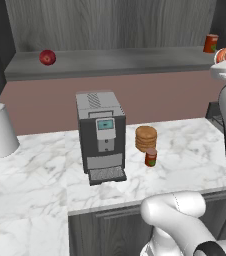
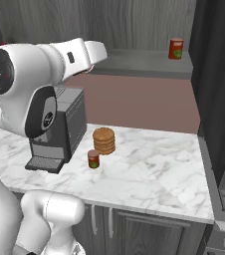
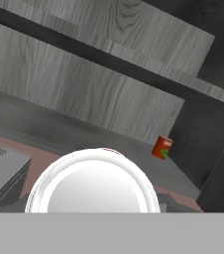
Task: Pick the cans from the counter and place them in their designated side in the cabinet.
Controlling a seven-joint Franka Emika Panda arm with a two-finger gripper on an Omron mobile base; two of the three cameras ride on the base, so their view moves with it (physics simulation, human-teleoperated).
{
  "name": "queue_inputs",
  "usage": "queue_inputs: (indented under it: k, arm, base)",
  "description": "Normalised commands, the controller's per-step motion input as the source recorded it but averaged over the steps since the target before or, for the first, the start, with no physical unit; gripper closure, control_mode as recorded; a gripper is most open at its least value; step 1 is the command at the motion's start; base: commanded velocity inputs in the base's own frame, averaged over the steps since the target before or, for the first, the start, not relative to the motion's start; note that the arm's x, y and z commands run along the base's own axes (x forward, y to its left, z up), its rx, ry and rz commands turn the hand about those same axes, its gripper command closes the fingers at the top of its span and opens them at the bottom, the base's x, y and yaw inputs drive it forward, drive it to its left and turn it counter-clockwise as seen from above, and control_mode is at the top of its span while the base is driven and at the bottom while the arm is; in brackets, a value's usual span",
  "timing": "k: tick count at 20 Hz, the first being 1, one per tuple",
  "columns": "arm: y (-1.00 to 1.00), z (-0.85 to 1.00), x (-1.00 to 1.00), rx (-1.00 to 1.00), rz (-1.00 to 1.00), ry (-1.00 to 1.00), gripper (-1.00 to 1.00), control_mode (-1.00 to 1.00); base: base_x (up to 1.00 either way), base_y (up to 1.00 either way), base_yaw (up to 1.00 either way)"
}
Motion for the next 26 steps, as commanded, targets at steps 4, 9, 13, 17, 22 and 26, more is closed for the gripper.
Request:
queue_inputs:
  k: [4, 9, 13, 17, 22, 26]
  arm:
    - [-0.11, 0.01, 0.27, 0.00, 0.00, 0.00, 1.00, -1.00]
    - [-0.17, 0.03, 0.20, 0.00, -0.01, 0.00, 1.00, -1.00]
    - [-0.14, 0.02, 0.22, 0.00, -0.01, 0.00, 1.00, -1.00]
    - [-0.08, 0.00, 0.23, 0.00, -0.03, 0.01, 1.00, -1.00]
    - [-0.10, 0.00, 0.23, 0.00, -0.03, 0.01, 1.00, -1.00]
    - [-0.14, 0.00, 0.22, 0.00, -0.03, 0.01, 1.00, -1.00]
  base:
    - [0.00, 0.00, 0.00]
    - [0.00, 0.00, 0.00]
    - [0.00, 0.00, 0.00]
    - [0.00, 0.00, 0.00]
    - [0.00, 0.00, 0.00]
    - [0.00, 0.00, 0.00]
